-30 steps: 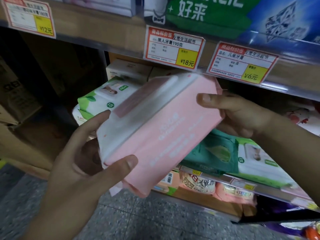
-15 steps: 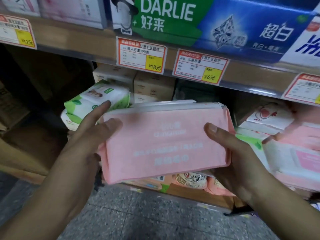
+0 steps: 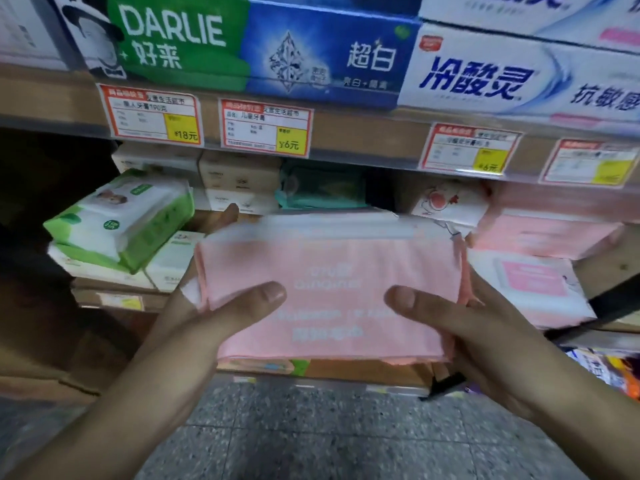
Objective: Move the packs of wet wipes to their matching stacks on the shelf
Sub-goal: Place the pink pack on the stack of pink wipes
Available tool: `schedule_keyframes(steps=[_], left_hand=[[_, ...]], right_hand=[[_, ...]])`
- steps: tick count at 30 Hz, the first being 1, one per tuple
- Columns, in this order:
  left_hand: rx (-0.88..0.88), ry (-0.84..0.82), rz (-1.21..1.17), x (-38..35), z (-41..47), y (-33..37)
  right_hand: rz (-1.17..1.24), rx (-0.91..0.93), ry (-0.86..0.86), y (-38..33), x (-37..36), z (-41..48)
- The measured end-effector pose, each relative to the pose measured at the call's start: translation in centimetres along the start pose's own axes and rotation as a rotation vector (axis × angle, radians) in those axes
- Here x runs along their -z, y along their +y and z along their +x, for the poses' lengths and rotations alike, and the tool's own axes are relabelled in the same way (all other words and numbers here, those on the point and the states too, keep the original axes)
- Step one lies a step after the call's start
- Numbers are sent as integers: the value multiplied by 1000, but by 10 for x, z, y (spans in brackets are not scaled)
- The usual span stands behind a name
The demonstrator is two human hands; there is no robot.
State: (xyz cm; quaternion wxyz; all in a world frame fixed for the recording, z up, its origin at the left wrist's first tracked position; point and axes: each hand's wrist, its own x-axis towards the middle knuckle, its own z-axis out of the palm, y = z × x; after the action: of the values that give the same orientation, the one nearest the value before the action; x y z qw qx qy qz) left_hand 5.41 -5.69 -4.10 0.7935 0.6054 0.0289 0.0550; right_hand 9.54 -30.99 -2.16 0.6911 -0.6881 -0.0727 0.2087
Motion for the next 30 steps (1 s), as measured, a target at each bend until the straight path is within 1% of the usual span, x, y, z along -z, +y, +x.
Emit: schedule_keyframes(steps=[1,3,5,7,10,12,14,18,21,23,27,30], left_hand=[[-44,-30,44,-2,0,-2],[-73,-75,115,-13,2,-6],[-115,-164,189,-25,4,-8],[-179,-255,256,-39,3,-11],[-272,-326,306,-58,3,-18],[-333,-393,302,-68,2,-25],[-365,-426,318,-77,0,-29],[-336,-392,372,-101,1,-32],[-310,-286,489,-120,5,-35],[-307,-217,523,-132,8,-39],[-213,-173,452,-162,15,-50],[-158,-183,357,-186,24,-60]], right_hand=[[-55,5,31,2,9,-5],[-135,-12,85,2,24,-17],[-179,-23,105,4,40,-28],[-230,70,149,5,51,-38],[-242,205,239,5,59,-52],[-302,254,280,8,67,-61],[-321,264,311,10,75,-69],[-331,252,322,7,95,-81],[-312,218,371,7,110,-87],[-277,186,416,9,119,-91],[-246,169,494,15,140,-100],[-263,168,549,18,159,-102]])
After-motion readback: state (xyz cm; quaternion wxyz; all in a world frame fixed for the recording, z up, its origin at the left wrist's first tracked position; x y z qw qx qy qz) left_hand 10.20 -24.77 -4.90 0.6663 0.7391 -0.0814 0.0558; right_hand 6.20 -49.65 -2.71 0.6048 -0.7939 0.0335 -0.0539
